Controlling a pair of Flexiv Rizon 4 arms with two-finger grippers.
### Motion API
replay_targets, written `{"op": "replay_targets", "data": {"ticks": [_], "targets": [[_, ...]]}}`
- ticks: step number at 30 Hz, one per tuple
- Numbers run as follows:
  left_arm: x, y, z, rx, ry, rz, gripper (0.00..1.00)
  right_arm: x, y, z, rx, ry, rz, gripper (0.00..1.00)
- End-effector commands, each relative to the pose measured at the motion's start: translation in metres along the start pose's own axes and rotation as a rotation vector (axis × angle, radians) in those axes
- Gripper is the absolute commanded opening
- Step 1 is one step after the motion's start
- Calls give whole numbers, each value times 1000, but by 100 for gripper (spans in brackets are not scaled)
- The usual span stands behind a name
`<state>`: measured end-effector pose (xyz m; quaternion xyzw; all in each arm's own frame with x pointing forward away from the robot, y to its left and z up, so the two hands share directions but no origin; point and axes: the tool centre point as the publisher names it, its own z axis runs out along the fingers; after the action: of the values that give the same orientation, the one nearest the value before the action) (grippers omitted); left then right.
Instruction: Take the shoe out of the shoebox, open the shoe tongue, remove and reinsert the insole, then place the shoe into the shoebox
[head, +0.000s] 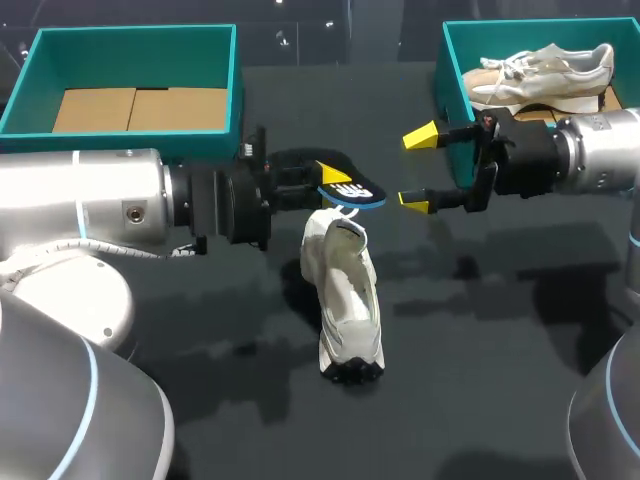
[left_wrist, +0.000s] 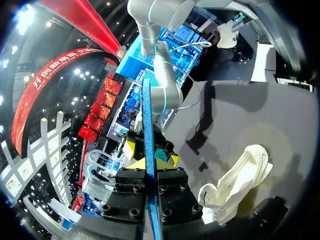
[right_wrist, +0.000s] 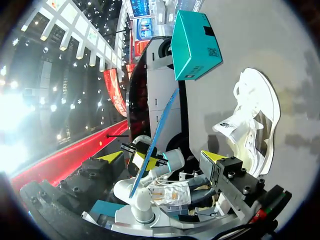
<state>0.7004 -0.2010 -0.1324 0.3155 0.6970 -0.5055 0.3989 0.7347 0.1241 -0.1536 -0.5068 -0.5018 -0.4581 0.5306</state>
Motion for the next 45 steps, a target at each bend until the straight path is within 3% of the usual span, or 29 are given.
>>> {"op": "replay_targets", "data": {"ticks": [1, 19, 33, 40, 45], "targets": [[6, 3, 5, 1, -13, 6, 0, 1, 4, 3, 13, 6, 1, 100], [6, 3, 5, 1, -13, 6, 0, 1, 5, 3, 16, 6, -2, 100], [20, 51, 23, 13, -90, 219, 0, 5, 24, 15, 3, -4, 11, 100], [17, 69, 28, 15, -131, 225, 0, -6, 36, 30, 51, -2, -33, 100], [18, 70, 30, 39, -140, 256, 0, -19, 45, 37, 67, 9, -36, 100]]}}
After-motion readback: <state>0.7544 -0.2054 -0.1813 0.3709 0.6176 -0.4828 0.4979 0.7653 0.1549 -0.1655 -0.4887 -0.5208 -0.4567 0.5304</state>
